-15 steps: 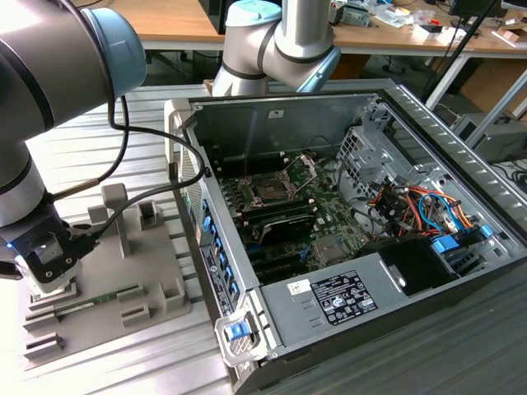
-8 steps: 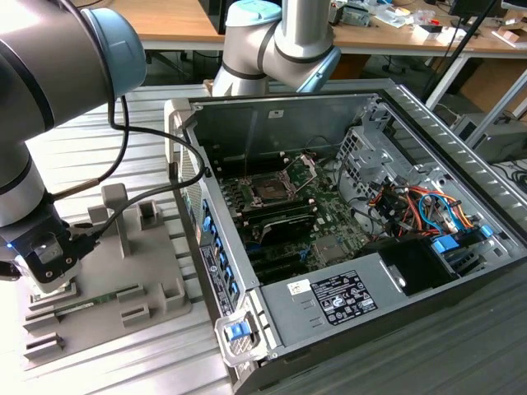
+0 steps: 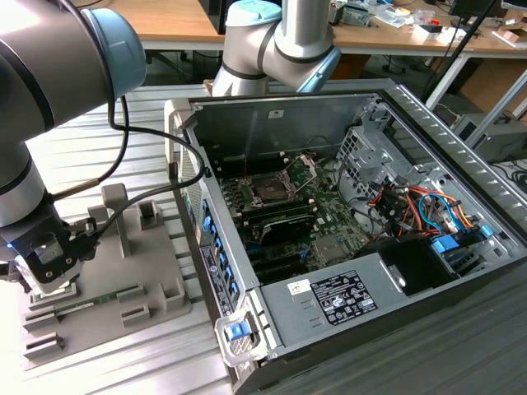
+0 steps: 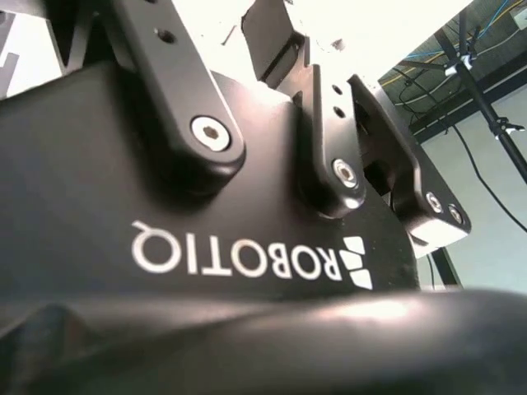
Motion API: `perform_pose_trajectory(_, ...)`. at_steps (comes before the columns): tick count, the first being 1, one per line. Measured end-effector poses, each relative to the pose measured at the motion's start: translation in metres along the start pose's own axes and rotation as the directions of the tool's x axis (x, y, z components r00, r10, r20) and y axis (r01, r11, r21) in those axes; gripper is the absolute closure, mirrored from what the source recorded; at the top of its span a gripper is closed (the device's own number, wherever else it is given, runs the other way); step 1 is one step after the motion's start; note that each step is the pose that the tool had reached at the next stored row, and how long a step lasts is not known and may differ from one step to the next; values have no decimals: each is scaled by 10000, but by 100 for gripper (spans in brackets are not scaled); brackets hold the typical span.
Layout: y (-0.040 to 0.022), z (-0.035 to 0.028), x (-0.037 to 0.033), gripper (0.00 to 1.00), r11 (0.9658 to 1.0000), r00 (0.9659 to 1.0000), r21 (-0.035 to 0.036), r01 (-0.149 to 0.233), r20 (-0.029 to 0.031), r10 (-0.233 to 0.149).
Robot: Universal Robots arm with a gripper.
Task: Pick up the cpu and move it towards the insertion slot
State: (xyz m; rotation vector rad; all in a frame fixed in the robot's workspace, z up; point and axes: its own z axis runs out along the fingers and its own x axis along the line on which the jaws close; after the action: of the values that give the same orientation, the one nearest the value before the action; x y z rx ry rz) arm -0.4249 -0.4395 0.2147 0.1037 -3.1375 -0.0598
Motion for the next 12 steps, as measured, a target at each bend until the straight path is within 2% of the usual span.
perform_pose_trajectory(1,0,0,0,40,10000,10000,0,0,0,0)
perform_pose_trajectory(12,0,12,3,40,10000,10000,-1,0,2,0)
